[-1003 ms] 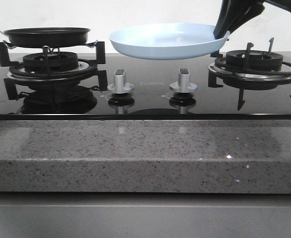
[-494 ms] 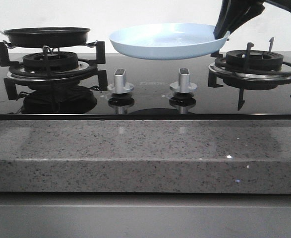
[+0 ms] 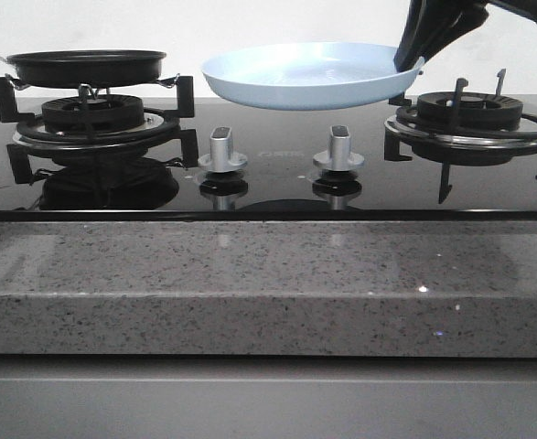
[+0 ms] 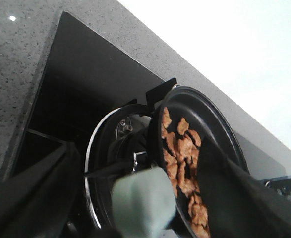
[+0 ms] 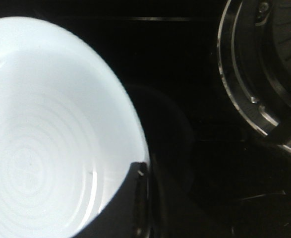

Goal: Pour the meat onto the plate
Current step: 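Grasp the green pan handle with the left gripper and lift the pan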

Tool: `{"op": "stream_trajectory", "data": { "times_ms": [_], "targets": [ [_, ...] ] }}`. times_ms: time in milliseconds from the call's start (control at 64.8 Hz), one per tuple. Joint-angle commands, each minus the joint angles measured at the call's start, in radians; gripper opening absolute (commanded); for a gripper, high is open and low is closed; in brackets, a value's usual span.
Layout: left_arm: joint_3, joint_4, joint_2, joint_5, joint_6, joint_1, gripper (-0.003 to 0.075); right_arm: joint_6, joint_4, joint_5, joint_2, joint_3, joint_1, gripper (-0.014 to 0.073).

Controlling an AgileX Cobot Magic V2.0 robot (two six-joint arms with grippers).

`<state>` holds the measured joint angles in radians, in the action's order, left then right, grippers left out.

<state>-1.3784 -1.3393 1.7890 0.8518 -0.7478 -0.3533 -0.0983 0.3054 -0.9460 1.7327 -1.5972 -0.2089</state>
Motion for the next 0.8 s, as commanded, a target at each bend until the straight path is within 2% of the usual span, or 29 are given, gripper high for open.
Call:
{"op": "stream_trajectory", "data": {
  "times_ms": [0,278,664,787],
  "targets": [
    [-0.041,-0.095,-0.019,0.008,-0.003,0.015,0.0492,0.006,0.024,0.048,-0.058,-0.026,0.007,-0.0071],
    [-0.041,-0.119,0.032,-0.011,-0.003,0.066,0.0492,0.006,0.024,0.048,-0.058,-0.026,0.007,-0.0071],
    [-0.041,-0.157,0.032,-0.021,-0.007,0.066,0.0492,0.006,0.024,0.048,-0.058,-0.026,0.007,-0.0071],
    [-0.041,-0.161,0.032,-0.021,-0.007,0.066,0.0440,0.006,0.024,0.048,-0.058,-0.026,0.007,-0.0071]
  ]
}}
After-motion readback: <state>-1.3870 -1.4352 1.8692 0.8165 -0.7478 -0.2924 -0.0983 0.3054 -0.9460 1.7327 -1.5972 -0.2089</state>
